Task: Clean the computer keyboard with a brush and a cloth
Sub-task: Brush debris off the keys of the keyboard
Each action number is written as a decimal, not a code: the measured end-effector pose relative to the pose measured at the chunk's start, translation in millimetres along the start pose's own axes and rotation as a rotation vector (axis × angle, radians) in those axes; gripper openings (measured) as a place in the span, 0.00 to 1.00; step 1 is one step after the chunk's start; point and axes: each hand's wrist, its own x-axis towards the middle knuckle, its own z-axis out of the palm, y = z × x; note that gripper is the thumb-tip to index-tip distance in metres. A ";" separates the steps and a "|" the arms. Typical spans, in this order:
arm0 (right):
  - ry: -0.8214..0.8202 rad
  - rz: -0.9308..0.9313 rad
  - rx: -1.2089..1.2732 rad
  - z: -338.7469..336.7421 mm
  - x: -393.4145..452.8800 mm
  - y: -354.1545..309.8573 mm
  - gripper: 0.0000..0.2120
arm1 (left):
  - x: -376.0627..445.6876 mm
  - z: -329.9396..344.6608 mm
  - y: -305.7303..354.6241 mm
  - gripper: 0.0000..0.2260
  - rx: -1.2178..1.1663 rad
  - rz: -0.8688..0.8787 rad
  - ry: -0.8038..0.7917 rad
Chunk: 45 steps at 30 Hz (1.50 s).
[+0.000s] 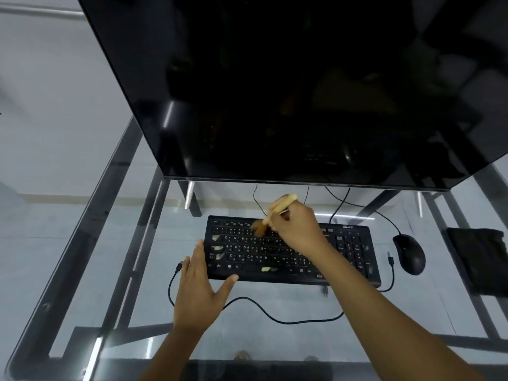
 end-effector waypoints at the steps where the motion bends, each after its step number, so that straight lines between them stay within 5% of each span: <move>1: -0.088 0.013 -0.028 -0.2 -1.9 1.3 0.03 | 0.6 0.8 0.1 0.44 0.003 0.010 0.003; 5: 0.124 -0.047 -0.015 -3.8 -2.4 5.2 0.03 | 5.8 5.7 8.4 0.41 0.080 0.146 0.023; 9: -0.082 -0.030 -0.037 -3.9 -5.8 6.7 0.04 | 8.5 14.5 29.8 0.34 0.136 0.331 0.019; 13: 0.134 -0.048 0.000 -9.9 -5.2 14.0 0.04 | 1.0 32.5 40.4 0.29 0.168 0.454 -0.061; 16: -0.025 0.008 -0.036 -14.1 -5.6 18.5 0.04 | -2.3 41.4 34.7 0.26 0.232 0.455 -0.097; 20: 0.204 0.053 0.111 -25.3 -2.6 19.8 0.04 | -2.8 41.1 32.5 0.25 0.270 0.436 -0.126; 24: -0.063 0.090 0.013 -29.1 -5.7 22.4 0.05 | -2.9 41.1 33.2 0.25 0.275 0.435 -0.127; 28: 0.211 0.022 0.027 -31.5 -8.5 30.2 0.04 | -2.9 40.0 33.4 0.26 0.274 0.418 -0.132; 32: -0.152 -0.016 -0.052 -35.2 -20.2 30.1 0.04 | -2.8 40.6 32.0 0.26 0.306 0.426 -0.143; 36: 0.169 -0.075 -0.031 -36.7 -23.8 35.9 0.04 | -2.2 40.9 33.1 0.25 0.323 0.416 -0.155; 39: -0.072 0.039 0.006 -38.1 -26.0 33.3 0.04 | -1.9 40.8 32.5 0.25 0.339 0.421 -0.157; 43: 0.220 0.042 -0.003 -43.8 -24.3 34.0 0.04 | -2.1 39.3 34.7 0.26 0.346 0.421 -0.151; 45: 0.059 0.103 0.125 -49.7 -25.0 33.0 0.03 | -2.0 40.1 35.0 0.26 0.348 0.423 -0.149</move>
